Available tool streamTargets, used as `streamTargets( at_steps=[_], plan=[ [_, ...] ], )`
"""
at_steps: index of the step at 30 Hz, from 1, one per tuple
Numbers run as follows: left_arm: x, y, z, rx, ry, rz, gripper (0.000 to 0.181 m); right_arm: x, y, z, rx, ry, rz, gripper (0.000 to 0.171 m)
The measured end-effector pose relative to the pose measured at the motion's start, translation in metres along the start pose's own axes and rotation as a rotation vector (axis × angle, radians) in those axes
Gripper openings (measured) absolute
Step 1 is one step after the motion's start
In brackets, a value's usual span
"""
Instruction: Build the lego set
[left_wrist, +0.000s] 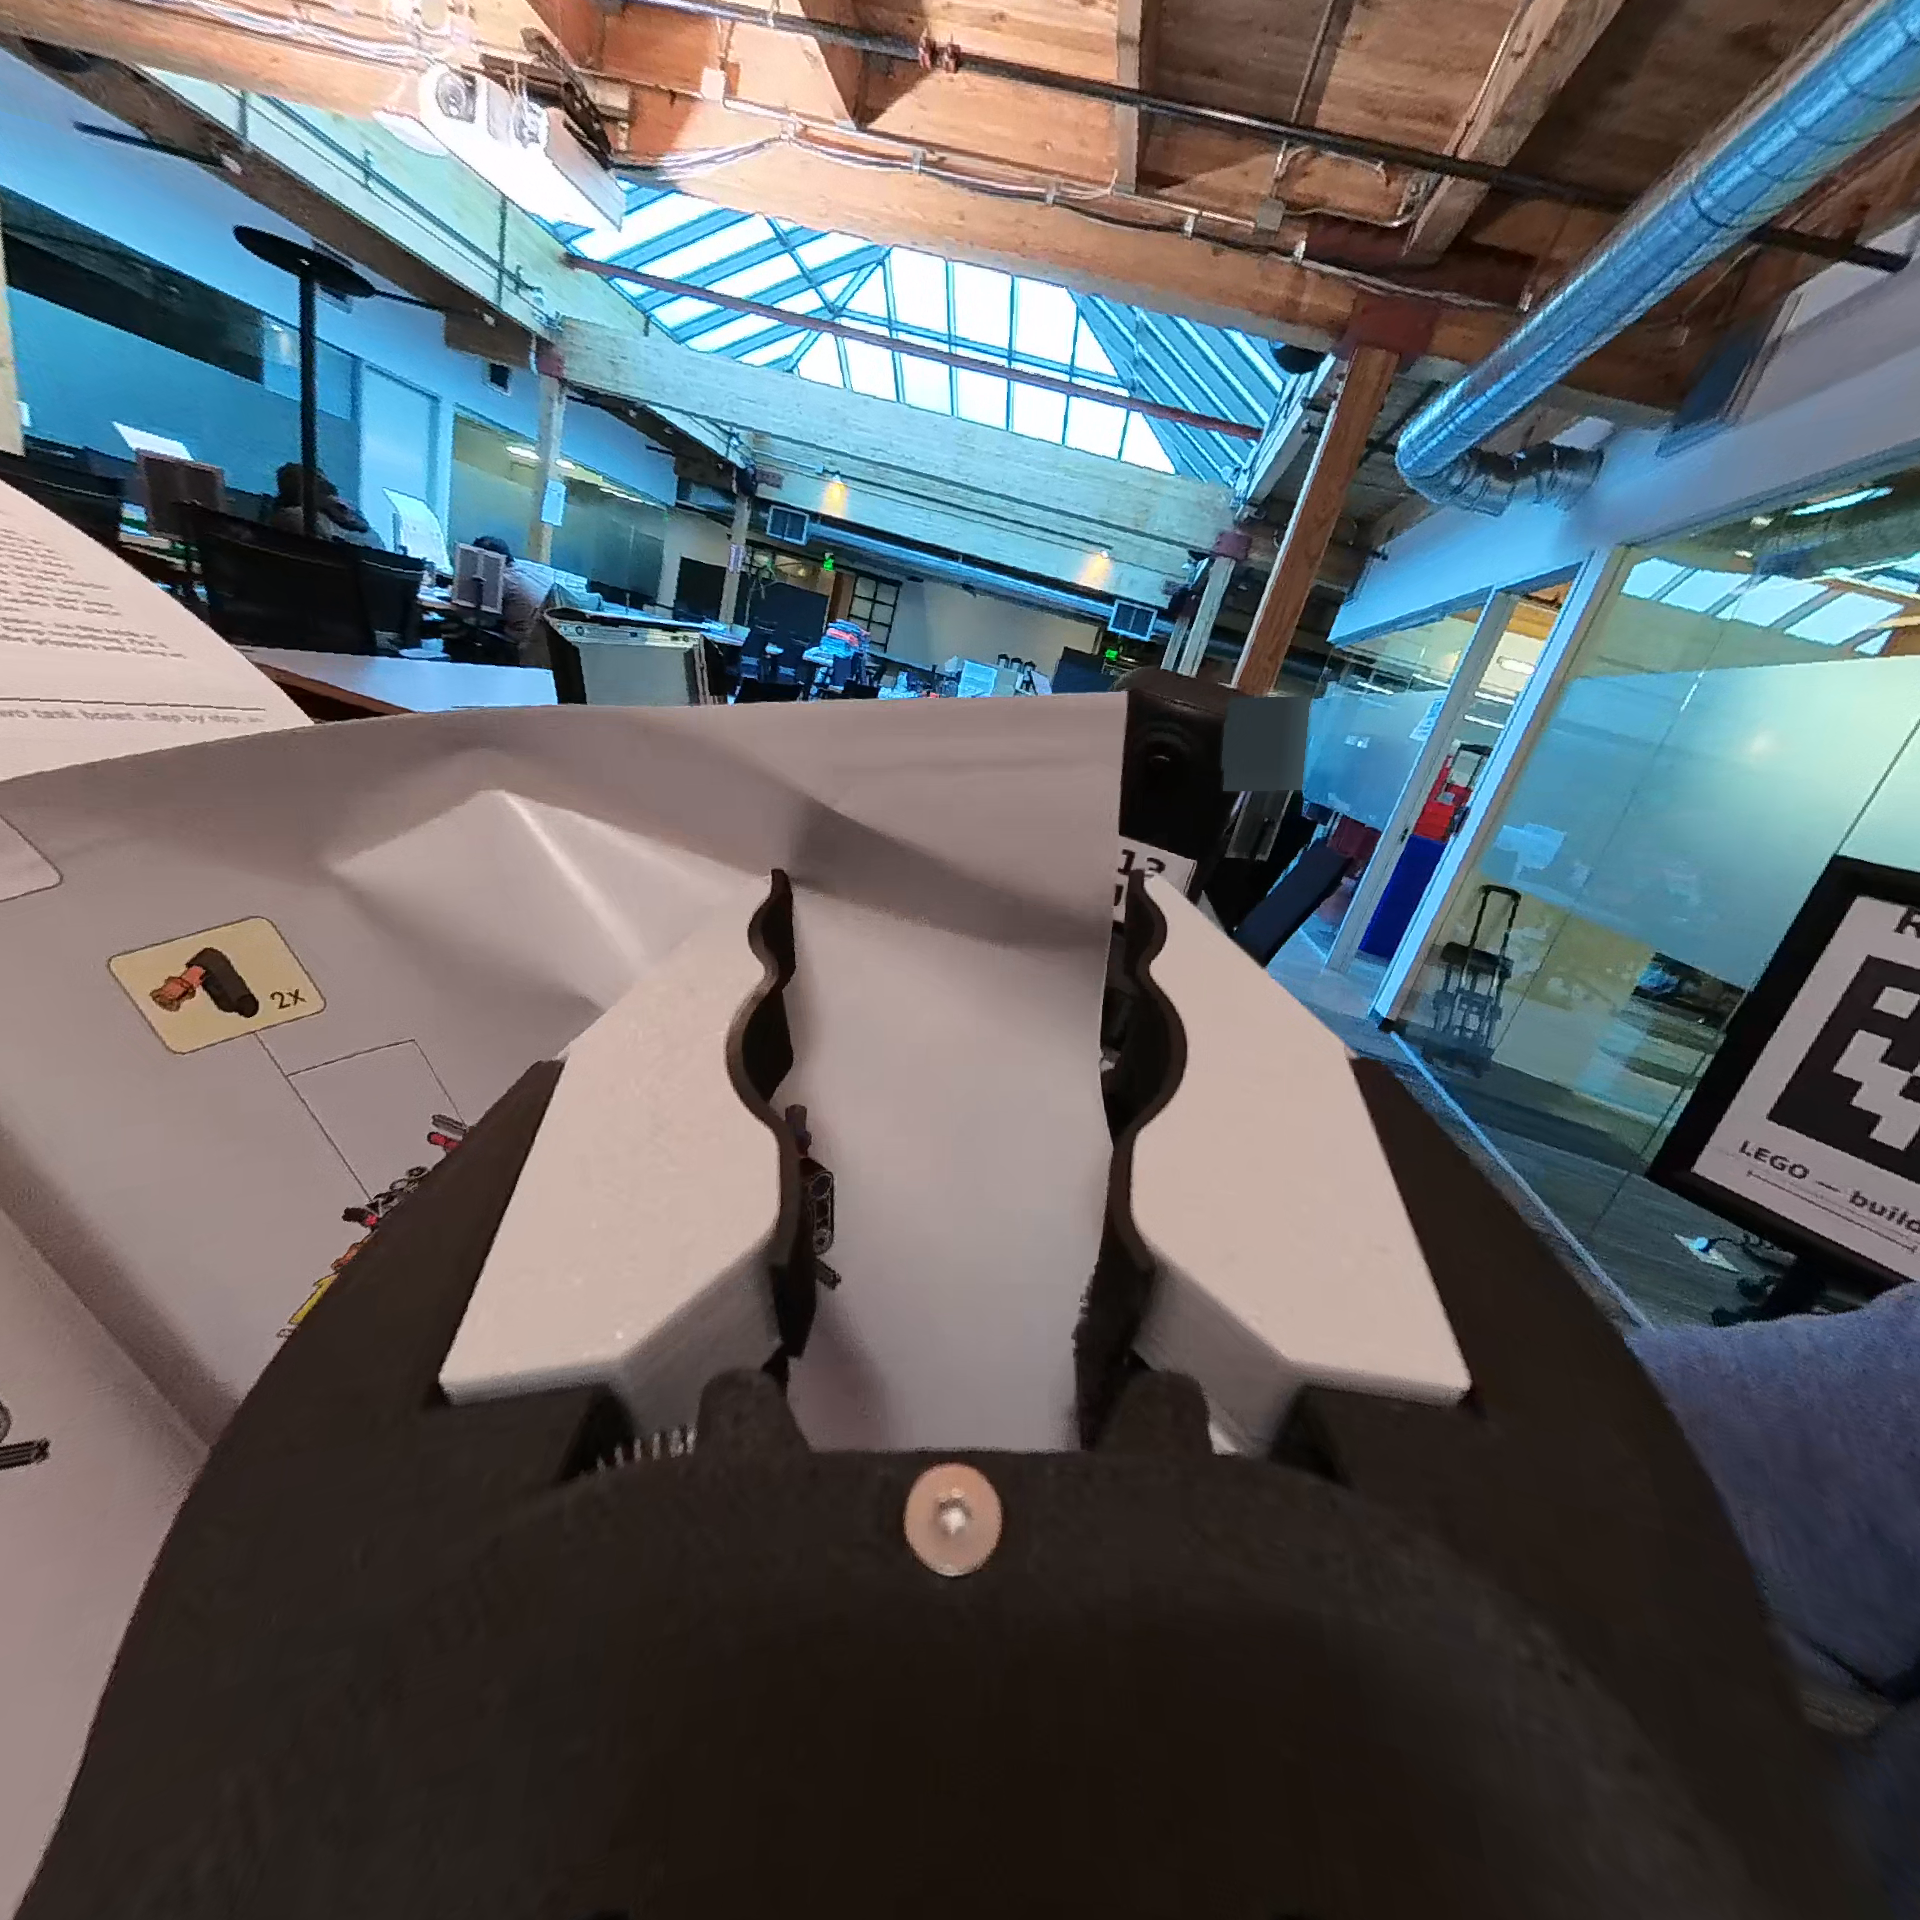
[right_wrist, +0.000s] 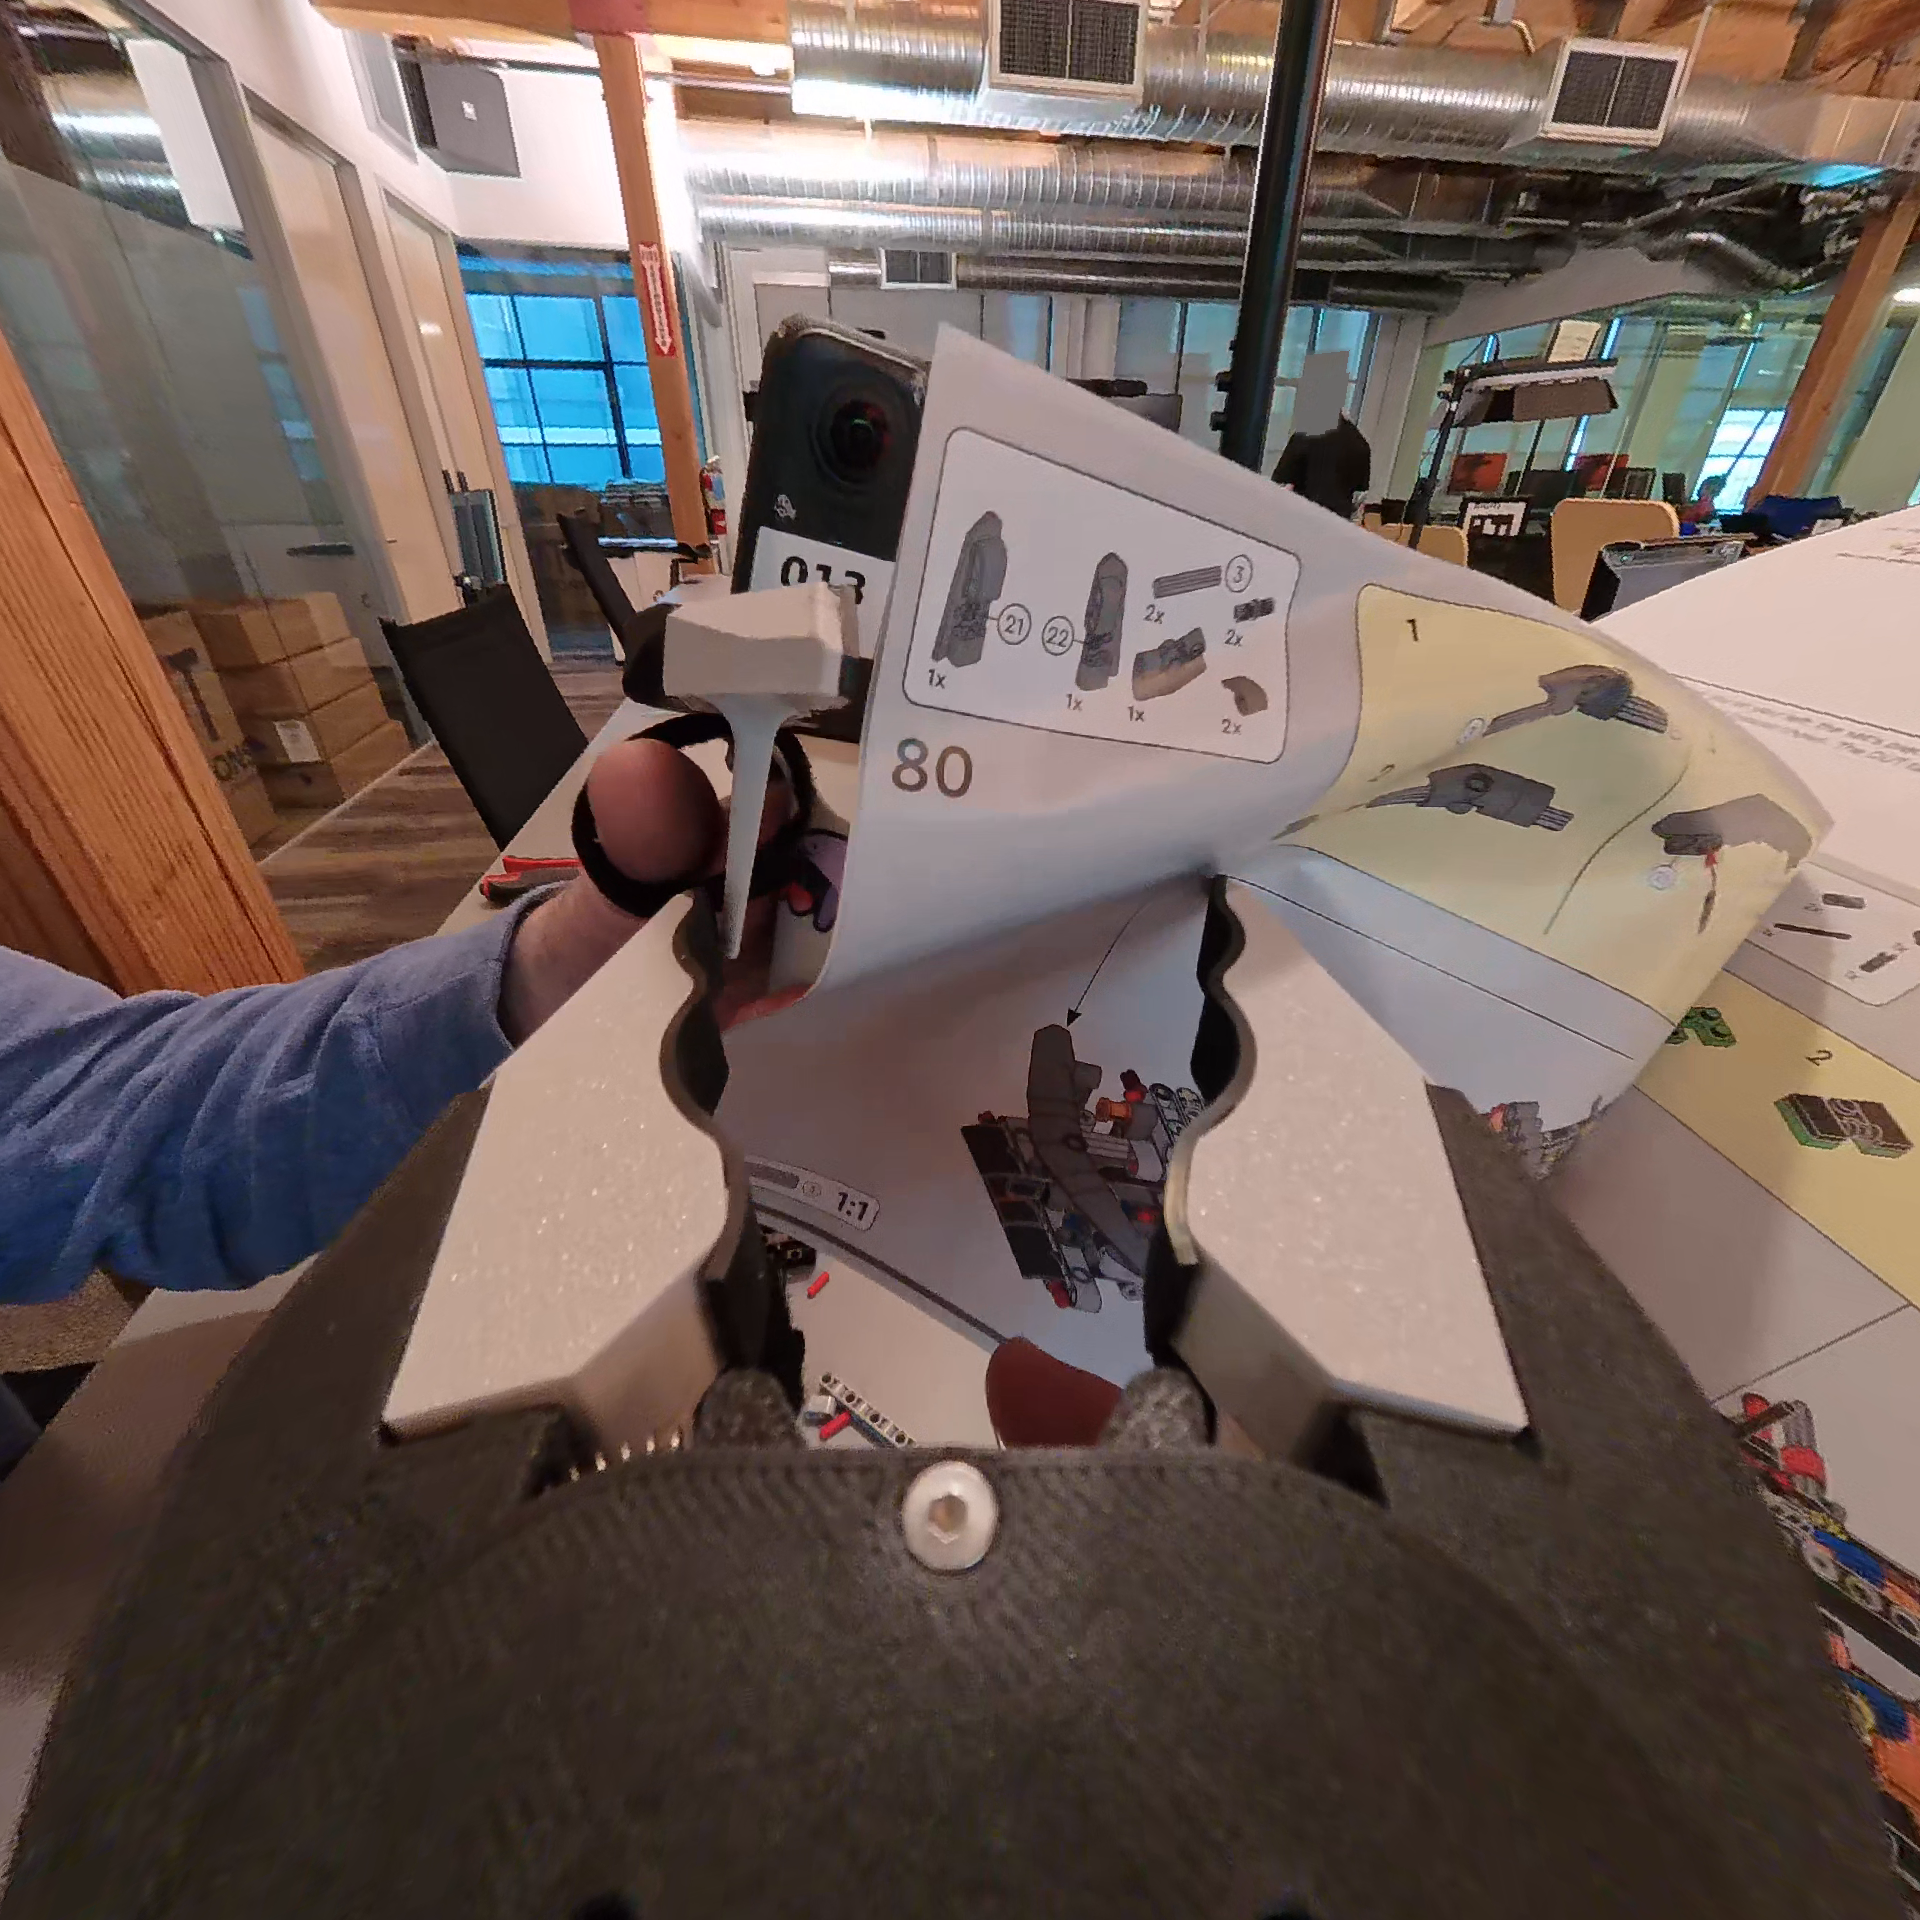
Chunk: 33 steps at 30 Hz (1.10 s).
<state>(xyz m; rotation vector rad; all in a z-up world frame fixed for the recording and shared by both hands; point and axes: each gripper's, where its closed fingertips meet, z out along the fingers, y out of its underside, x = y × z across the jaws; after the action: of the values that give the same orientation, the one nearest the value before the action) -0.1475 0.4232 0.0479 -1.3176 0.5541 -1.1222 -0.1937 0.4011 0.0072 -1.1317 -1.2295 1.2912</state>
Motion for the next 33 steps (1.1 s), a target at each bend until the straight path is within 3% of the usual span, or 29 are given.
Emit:
streamTargets(
  at_steps=[29,33],
  plan=[
    [-0.0029,-0.0087,-0.0021,0.092,0.088,-0.083,0.057,-0.0013,-0.005,0.0021,0.033,-0.039,0.023,0.09],
    [-0.0064,-0.0093,-0.0032,0.102,0.087,-0.105,0.045,-0.0021,-0.0051,0.0022,0.034,-0.045,0.022,0.088]
  ],
)
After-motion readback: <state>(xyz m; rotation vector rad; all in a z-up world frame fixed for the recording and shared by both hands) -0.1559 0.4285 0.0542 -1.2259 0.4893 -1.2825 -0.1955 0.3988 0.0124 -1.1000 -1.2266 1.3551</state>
